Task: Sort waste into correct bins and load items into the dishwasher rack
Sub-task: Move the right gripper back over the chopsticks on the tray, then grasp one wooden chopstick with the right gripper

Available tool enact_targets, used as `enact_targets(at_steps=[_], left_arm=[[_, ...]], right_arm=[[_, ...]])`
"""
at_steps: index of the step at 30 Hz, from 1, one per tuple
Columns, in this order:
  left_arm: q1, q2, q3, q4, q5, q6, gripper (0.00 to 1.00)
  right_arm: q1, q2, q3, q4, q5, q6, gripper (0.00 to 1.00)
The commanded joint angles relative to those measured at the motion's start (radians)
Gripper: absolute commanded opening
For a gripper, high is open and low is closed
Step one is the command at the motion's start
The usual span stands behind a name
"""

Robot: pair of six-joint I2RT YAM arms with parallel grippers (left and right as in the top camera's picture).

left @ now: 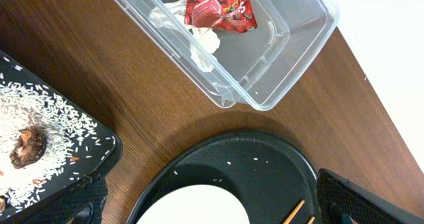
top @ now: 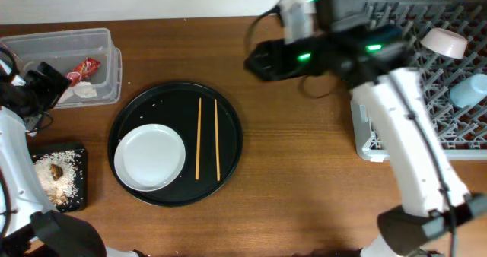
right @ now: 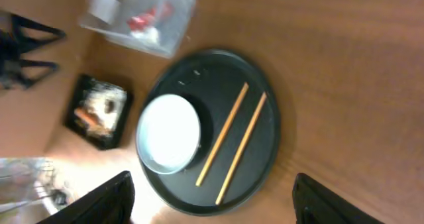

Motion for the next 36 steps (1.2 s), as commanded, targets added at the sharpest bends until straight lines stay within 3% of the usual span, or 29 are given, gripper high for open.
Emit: enact_targets(at_steps=[1,4,8,19,36], left_arm=[[0.002,0.001,0.001,0.001,0.003,-0.009,0.99],[0.002,0.001,0.001,0.001,0.003,-0.009,0.99],[0.002,0.001,0.001,0.001,0.003,-0.009,0.99],[0.002,0.001,0.001,0.001,0.003,-0.009,0.99],[0.002,0.001,0.001,0.001,0.003,-0.009,0.99]], right_arm=[[0.158,0.109,0.005,0.000,0.350,0.196,0.75],[0.265,0.217,0.005,0.001,0.483,0.331,0.64],[0.325,0.350,0.005,0.014,0.515,0.410,0.55],[0.377,0.599,0.005,0.066,0.505,0.435,0.43],[0.405,0.650,-0.014,0.117,0.570,0.441,0.41]])
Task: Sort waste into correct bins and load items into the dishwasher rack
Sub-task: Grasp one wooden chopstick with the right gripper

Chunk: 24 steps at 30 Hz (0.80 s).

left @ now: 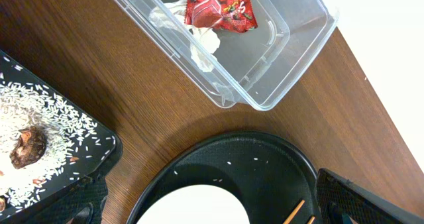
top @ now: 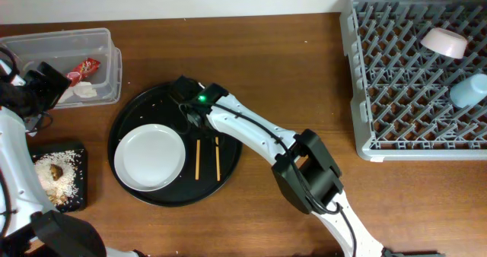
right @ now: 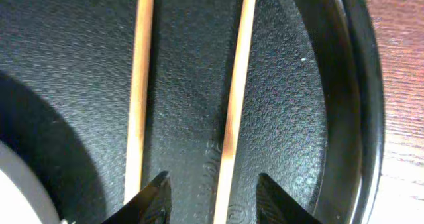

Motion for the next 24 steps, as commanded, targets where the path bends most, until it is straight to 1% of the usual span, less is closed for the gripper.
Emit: enact_targets(at_steps=[1,5,9,18,20,21,22,24], left_arm=[[0.002,0.000,0.001,0.001,0.003,-0.009,0.99],[0.002,0.000,0.001,0.001,0.003,-0.009,0.99],[0.002,0.000,0.001,0.001,0.003,-0.009,0.99],[0.002,0.000,0.001,0.001,0.003,-0.009,0.99],[0.002,0.000,0.001,0.001,0.003,-0.010,0.99],[0.002,0.000,0.001,0.001,0.003,-0.009,0.99],[0.002,0.000,0.001,0.001,0.003,-0.009,0.99],[0.002,0.000,0.001,0.001,0.003,-0.010,0.99]], right_arm=[[-0.007,0.029,-0.011,0.003,0.032,0.014,0.41],[-0.022,0.040,-0.011,0.003,0.031,0.014,0.40],[-0.026,0.047,-0.011,0.003,0.019,0.014,0.32],[-0.025,0.068,-0.013,0.003,-0.007,0.014,0.25],[-0.025,0.068,-0.013,0.003,-0.015,0.014,0.15],[-0.025,0.068,-0.013,0.003,-0.016,0.014,0.08],[-0.025,0.068,-0.013,0.003,-0.016,0.014,0.04],[-0.027,0.066,-0.012,0.002,-0.028,0.014,0.04]])
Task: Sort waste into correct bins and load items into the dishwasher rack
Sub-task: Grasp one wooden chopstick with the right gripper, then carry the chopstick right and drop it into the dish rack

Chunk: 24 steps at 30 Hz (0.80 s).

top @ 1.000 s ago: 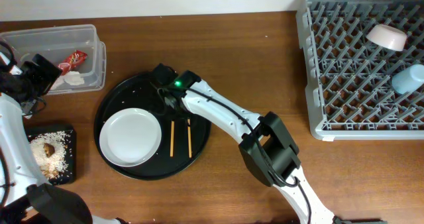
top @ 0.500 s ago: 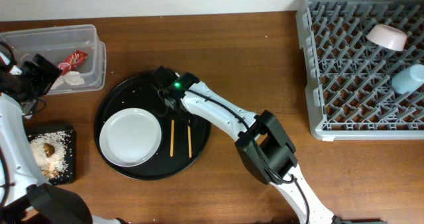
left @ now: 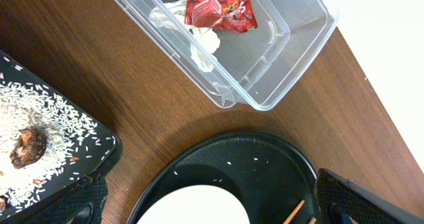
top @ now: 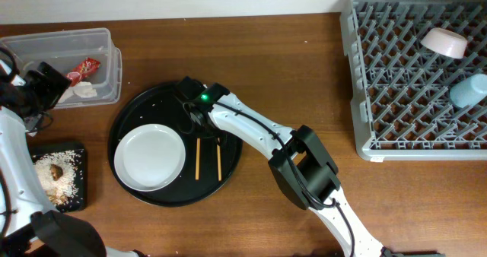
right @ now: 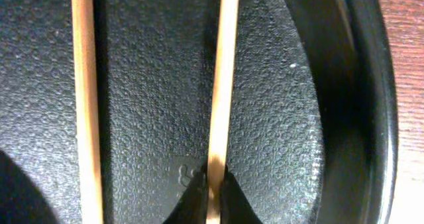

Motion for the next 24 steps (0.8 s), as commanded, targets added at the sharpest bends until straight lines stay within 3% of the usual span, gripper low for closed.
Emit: enact_targets(at_steps=[1,7,12,20,24], left_arm=[[0.002,0.000,0.001,0.001,0.003,-0.009,0.99],[0.002,0.000,0.001,0.001,0.003,-0.009,0.99],[0.002,0.000,0.001,0.001,0.003,-0.009,0.99],[0.002,0.000,0.001,0.001,0.003,-0.009,0.99],[0.002,0.000,0.001,0.001,0.003,-0.009,0.99]], right_arm=[[-0.005,0.021,-0.011,-0.003,-0.025,0.004,0.04],[-0.051,-0.035,0.062,-0.080,-0.025,-0.011,0.04],[-0.150,-0.129,0.219,-0.210,-0.024,-0.165,0.04],[-0.510,-0.207,0.480,-0.348,-0.031,-0.481,0.04],[-0.705,-0.207,0.512,-0.345,-0.161,-0.630,0.04]])
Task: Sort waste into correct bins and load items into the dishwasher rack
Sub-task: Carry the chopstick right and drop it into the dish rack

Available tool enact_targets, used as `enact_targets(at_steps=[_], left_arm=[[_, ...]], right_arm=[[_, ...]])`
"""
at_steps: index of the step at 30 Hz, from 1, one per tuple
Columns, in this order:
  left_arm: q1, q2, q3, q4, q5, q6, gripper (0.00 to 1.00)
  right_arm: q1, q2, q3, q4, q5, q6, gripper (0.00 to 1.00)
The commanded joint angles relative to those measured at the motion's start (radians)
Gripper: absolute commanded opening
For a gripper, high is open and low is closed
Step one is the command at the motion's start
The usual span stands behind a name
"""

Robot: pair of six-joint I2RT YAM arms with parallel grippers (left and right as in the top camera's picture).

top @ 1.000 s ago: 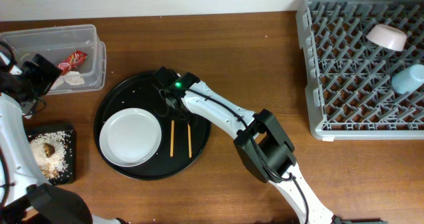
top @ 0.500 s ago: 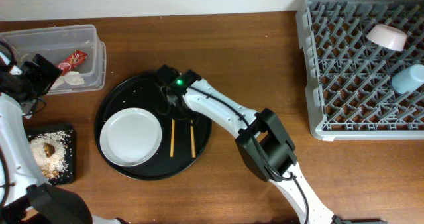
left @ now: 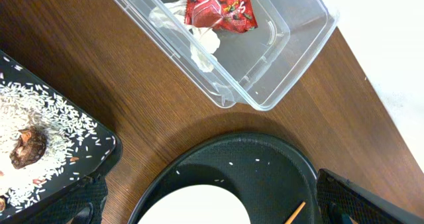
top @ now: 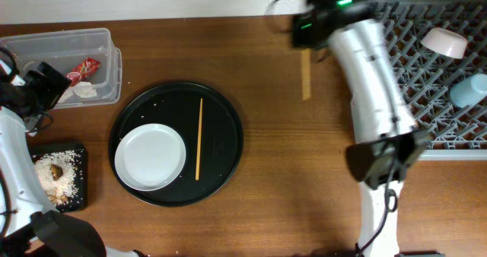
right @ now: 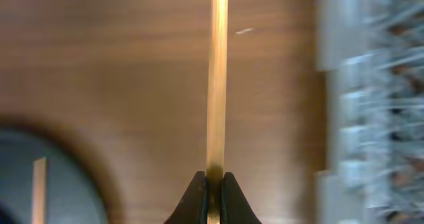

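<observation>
My right gripper (right: 213, 184) is shut on a wooden chopstick (right: 218, 85), held in the air over the bare wood between the black tray (top: 228, 112) and the grey dishwasher rack (top: 411, 112). From overhead the held chopstick (top: 307, 78) shows blurred. A second chopstick (top: 199, 138) lies on the tray beside a white plate (top: 150, 157). My left gripper (left: 207, 187) hangs open at the far left, above the tray's near rim, with nothing in it.
A clear bin (top: 106, 40) at the back left holds a red wrapper (left: 220, 12) and crumpled tissue. A black food container (top: 81, 154) with rice and scraps sits at the front left. The rack carries a pink bowl (top: 444, 42) and a blue cup (top: 469, 90).
My right gripper was shut on the right-hand chopstick down on the tray. It now holds that chopstick raised over the table near the rack. One chopstick stays on the tray. The left arm is unchanged.
First my right gripper was open high above the tray, where both chopsticks lay beside the plate. Then it stood open astride the right chopstick, then shut on it. Now that chopstick is off the tray, close to the rack's left edge.
</observation>
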Motion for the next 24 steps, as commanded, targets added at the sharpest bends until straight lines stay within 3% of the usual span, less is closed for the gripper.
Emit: enact_targets(at_steps=[1,8,13,22,24], left_arm=[[0.002,0.001,0.001,0.001,0.003,-0.009,0.99],[0.002,0.001,0.001,0.001,0.003,-0.009,0.99],[0.002,0.001,0.001,0.001,0.003,-0.009,0.99],[0.002,0.001,0.001,0.001,0.003,-0.009,0.99],[0.002,0.001,0.001,0.001,0.003,-0.009,0.99]], right_arm=[[-0.169,-0.015,0.018,-0.003,-0.150,-0.199,0.04],[-0.388,0.003,0.014,0.063,-0.348,-0.321,0.04],[-0.402,0.068,0.014,0.093,-0.346,-0.405,0.04],[-0.402,0.159,0.012,0.113,-0.320,-0.409,0.04],[-0.402,0.165,0.012,0.102,-0.320,-0.401,0.15]])
